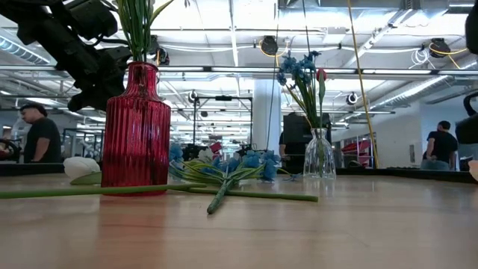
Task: Sort flowers into vase by color
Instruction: Put the light orange flower into the red vase
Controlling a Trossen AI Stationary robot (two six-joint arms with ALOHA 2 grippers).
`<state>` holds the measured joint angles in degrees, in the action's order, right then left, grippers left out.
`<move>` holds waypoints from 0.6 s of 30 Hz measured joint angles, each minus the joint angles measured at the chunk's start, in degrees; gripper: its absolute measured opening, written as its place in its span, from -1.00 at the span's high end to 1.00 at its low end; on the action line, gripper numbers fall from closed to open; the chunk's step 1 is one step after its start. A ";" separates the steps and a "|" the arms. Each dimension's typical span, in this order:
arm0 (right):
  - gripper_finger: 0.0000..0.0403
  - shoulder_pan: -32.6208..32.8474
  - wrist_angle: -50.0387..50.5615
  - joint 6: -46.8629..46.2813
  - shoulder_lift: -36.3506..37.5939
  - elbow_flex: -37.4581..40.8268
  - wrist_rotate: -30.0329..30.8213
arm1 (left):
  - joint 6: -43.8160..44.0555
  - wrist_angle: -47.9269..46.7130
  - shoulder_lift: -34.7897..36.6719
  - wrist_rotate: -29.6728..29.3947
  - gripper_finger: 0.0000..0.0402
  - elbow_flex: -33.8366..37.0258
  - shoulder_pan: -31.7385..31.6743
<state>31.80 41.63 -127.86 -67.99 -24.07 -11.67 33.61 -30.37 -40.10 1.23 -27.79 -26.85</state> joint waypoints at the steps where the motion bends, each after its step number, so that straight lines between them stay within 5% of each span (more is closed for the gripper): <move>1: 0.71 0.01 -0.76 0.62 0.00 0.06 0.67 | 0.00 -0.03 -0.01 0.00 0.40 0.00 0.00; 5: 0.95 -0.01 -2.23 3.06 0.00 0.12 2.53 | -2.04 0.04 -0.01 0.00 0.40 0.00 0.00; 12: 0.99 -0.03 -4.70 9.82 -0.41 -2.20 6.90 | -3.02 0.11 0.00 0.00 0.40 0.00 0.00; 18: 1.00 -0.07 -25.17 35.13 -0.58 -5.23 42.08 | -3.72 0.58 -0.01 0.01 0.40 0.00 -0.02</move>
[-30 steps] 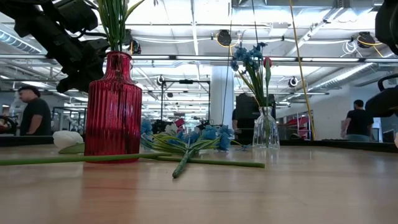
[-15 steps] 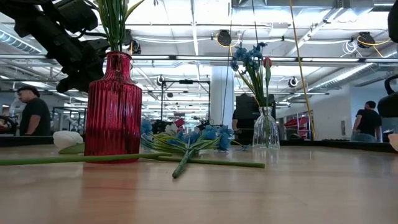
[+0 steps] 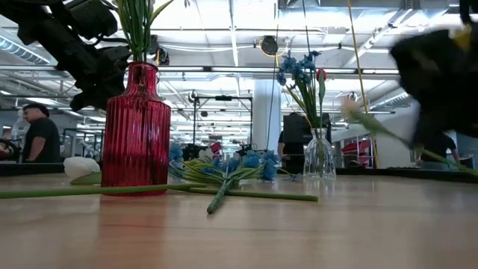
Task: Sort flowers into vase by color
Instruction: Put the light orange flower into the red vase
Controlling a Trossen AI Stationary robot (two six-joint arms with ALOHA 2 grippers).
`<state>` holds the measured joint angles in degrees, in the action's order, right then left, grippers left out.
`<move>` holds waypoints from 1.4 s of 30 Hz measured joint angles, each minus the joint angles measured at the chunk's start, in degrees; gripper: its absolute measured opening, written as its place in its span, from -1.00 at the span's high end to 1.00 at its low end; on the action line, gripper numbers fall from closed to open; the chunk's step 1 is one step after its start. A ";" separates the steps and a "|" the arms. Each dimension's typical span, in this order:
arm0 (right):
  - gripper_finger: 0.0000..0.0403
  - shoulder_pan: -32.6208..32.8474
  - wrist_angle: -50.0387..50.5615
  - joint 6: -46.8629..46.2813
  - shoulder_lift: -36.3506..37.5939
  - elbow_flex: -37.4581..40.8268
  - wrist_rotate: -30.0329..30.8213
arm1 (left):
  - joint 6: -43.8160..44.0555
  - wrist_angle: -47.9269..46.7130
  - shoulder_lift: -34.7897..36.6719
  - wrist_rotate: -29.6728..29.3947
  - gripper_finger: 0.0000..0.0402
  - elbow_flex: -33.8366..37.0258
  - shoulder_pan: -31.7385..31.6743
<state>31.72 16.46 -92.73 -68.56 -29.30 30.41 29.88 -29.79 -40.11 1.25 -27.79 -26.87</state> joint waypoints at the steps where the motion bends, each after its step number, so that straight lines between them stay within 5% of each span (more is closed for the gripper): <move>1: 1.00 -0.12 -6.60 8.21 -0.18 -0.02 6.65 | -1.04 0.30 -0.01 0.00 0.40 0.00 0.01; 3: 1.00 -0.81 -19.01 25.22 -0.80 -0.23 15.50 | -2.52 1.00 0.01 0.25 0.40 0.00 0.06; 5: 1.00 -1.56 -29.37 42.50 -1.82 -0.16 17.96 | -4.02 1.19 -0.01 0.32 0.40 0.00 0.06; 12: 1.00 -7.27 -66.77 78.05 -7.90 -0.31 15.12 | -5.33 2.20 0.01 0.36 0.40 0.00 0.06; 16: 1.00 -10.34 -75.25 88.51 -14.24 -4.78 9.53 | -5.30 4.00 -0.01 0.38 0.40 0.00 0.06; 24: 1.00 -13.97 -74.83 95.42 -29.34 -20.19 -3.88 | -4.73 4.94 -0.01 1.59 0.40 0.00 0.06; 32: 1.00 -16.83 -74.86 89.10 -35.53 -26.75 -18.82 | 1.29 4.00 0.01 5.14 0.40 0.00 0.30; 42: 1.00 -15.15 -72.96 87.71 -35.19 -27.41 -19.93 | 8.38 -7.64 2.37 5.79 0.40 0.00 8.82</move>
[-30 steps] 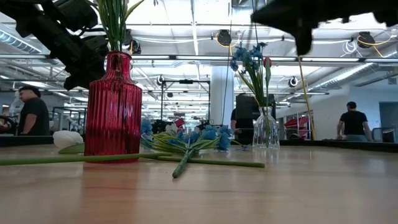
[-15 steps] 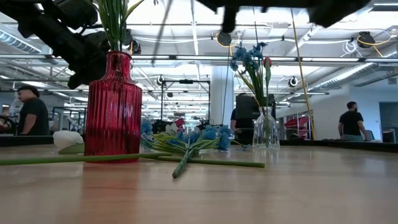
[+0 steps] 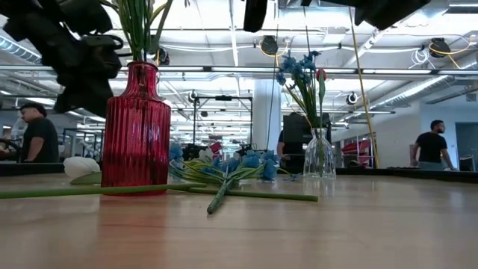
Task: Sort flowers into vase by color
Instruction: Put the light orange flower into the red vase
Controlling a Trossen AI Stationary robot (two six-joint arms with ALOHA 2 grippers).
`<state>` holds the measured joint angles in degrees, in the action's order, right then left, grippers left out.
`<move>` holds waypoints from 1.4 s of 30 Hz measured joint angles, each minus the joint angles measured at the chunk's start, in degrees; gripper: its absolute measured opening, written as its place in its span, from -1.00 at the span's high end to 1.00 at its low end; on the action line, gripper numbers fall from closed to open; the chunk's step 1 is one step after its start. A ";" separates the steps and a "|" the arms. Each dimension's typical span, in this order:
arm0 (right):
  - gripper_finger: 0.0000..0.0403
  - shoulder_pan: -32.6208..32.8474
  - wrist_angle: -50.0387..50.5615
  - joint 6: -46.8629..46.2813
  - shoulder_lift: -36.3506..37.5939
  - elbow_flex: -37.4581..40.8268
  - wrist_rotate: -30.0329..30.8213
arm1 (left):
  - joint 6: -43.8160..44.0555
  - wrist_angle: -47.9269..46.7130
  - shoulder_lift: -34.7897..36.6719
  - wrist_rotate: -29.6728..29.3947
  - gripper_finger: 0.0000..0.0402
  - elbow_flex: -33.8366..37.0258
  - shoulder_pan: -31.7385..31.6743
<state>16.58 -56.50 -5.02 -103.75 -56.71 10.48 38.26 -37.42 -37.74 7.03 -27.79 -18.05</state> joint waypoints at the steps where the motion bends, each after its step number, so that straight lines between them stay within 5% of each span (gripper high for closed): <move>1: 1.00 -0.29 0.11 -0.16 0.01 0.00 0.10 | 0.49 -0.22 0.38 -0.18 0.40 0.00 1.27; 20: 1.00 -1.51 6.03 -0.24 -1.15 -3.64 -0.02 | 12.33 -0.84 1.55 -10.01 0.40 0.00 18.32; 42: 1.00 -1.21 17.26 1.18 -1.37 -13.71 -1.88 | 12.46 -0.81 1.49 -12.50 0.40 0.00 20.10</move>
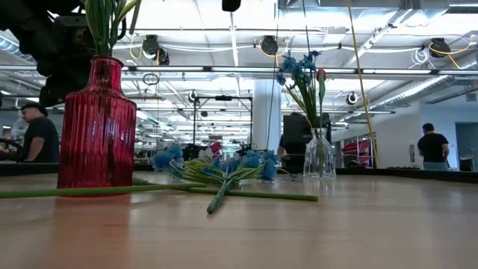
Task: Sort flowers into vase by color
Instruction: Put the light orange flower into the red vase
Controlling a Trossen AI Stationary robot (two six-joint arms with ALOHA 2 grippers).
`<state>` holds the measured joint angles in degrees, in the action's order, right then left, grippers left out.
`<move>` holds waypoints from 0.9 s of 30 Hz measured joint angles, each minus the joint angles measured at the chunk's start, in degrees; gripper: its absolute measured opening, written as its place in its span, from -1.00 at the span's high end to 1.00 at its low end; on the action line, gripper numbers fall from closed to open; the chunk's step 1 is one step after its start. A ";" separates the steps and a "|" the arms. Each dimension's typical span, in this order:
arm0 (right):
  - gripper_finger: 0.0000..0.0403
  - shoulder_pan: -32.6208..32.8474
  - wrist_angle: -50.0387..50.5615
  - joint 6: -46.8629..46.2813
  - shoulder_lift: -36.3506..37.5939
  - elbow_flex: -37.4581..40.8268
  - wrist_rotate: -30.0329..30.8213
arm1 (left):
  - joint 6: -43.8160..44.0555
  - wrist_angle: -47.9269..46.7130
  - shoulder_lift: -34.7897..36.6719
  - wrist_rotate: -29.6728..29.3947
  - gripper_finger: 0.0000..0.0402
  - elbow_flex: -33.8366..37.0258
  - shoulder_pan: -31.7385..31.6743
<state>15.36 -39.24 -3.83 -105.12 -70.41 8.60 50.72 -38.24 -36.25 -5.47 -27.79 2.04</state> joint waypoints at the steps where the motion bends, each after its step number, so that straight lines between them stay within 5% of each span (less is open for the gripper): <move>1: 1.00 0.10 0.71 0.02 0.00 -0.20 0.02 | 0.00 0.00 0.00 -0.21 0.40 0.00 0.00; 14: 1.00 0.65 -0.63 -1.05 -8.01 -6.04 0.33 | 0.00 -0.09 -0.02 -1.06 0.40 0.02 -0.02; 27: 1.00 0.45 2.88 -1.31 -7.93 -7.08 0.33 | -0.02 -0.46 -0.02 -1.01 0.40 0.02 -0.02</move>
<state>15.81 -36.36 -5.15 -113.06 -77.49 8.93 50.70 -38.70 -36.27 -6.48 -27.77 2.02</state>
